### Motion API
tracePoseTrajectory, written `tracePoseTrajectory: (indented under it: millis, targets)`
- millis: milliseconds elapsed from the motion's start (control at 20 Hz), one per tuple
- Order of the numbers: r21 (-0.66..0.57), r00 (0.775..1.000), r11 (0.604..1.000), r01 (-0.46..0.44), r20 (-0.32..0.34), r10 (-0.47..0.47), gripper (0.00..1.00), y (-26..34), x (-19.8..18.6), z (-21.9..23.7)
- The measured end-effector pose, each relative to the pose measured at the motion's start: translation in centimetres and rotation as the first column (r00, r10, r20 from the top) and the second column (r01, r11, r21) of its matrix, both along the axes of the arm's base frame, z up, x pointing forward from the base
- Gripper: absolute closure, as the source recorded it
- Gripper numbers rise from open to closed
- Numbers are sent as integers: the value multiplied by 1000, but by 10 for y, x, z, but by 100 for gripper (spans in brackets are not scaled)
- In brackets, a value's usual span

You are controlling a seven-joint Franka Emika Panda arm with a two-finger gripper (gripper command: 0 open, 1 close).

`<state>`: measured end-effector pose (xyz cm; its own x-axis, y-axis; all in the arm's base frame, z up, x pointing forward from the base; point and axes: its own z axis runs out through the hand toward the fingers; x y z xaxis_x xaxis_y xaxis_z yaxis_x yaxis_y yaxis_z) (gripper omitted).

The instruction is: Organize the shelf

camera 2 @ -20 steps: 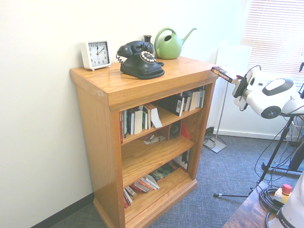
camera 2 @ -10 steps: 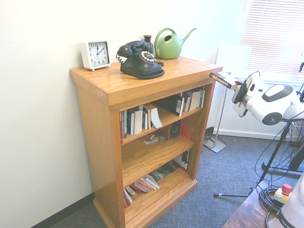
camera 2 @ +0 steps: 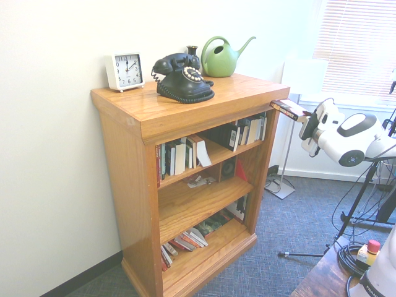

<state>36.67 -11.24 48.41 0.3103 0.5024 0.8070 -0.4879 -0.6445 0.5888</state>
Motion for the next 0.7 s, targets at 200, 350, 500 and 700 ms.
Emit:
tracePoseTrajectory:
  millis: [200,350,500,700]
  targets:
    - [131,998,990,-57,-6,59,100,17,-3,-21]
    - [274,992,954,-123,-8,130,100,47,-7,-58]
    - [409,981,894,-185,17,195,100,79,-3,-82]
    - [541,965,804,-248,59,257,100,116,5,-101]
